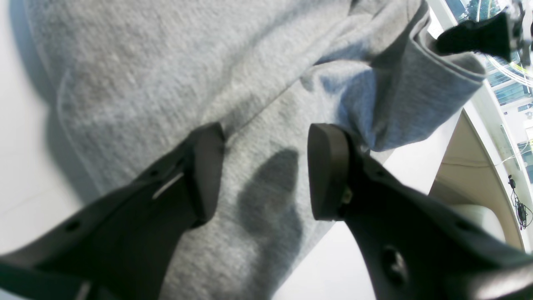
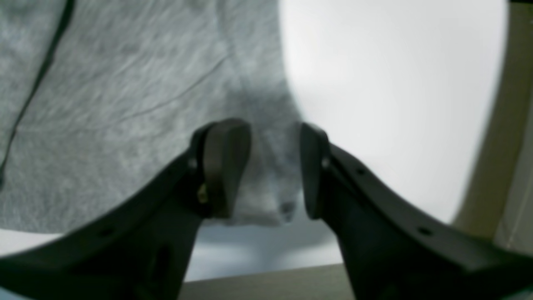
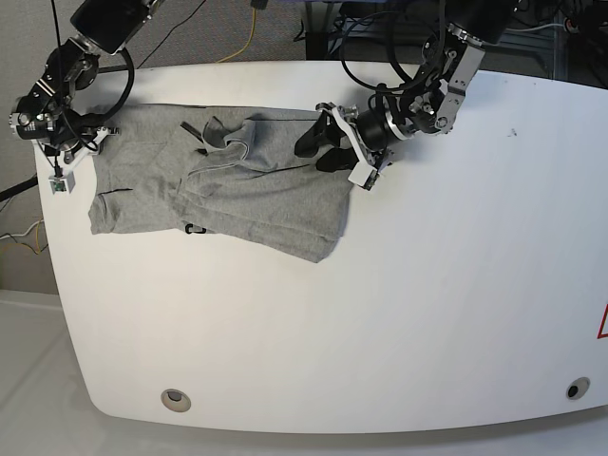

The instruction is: Fold the T-shirt properly

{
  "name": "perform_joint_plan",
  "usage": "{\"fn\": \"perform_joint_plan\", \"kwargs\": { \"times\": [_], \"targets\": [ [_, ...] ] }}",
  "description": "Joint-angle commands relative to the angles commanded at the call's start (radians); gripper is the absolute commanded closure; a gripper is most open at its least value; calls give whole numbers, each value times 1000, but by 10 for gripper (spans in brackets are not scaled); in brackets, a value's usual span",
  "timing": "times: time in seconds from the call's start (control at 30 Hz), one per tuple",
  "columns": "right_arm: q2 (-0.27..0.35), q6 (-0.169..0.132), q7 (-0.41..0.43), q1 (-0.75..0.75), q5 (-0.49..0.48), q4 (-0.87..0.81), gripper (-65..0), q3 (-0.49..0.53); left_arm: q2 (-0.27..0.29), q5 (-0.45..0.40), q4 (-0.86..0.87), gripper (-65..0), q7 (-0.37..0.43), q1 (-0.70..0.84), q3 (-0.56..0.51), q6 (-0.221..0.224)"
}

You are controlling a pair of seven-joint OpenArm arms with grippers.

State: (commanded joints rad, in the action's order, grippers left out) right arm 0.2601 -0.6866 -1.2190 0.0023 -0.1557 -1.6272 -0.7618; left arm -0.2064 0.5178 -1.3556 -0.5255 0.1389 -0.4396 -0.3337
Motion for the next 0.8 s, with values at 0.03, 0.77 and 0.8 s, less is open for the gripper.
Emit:
{"fn": "perform_joint_plan", "kwargs": {
  "times": [0.03,0.77,0.8],
  "targets": [
    [3,0,2,0,0,0,-331,0,0,0,0,-313,0,0,0,0],
    [8,-12,-18,97,-2,118,-401,-38,2,0,0,-313,0,2,0,0],
    [9,-12,-18,101,-2,138,-402,-49,2,0,0,-313,0,2,0,0]
  ]
}}
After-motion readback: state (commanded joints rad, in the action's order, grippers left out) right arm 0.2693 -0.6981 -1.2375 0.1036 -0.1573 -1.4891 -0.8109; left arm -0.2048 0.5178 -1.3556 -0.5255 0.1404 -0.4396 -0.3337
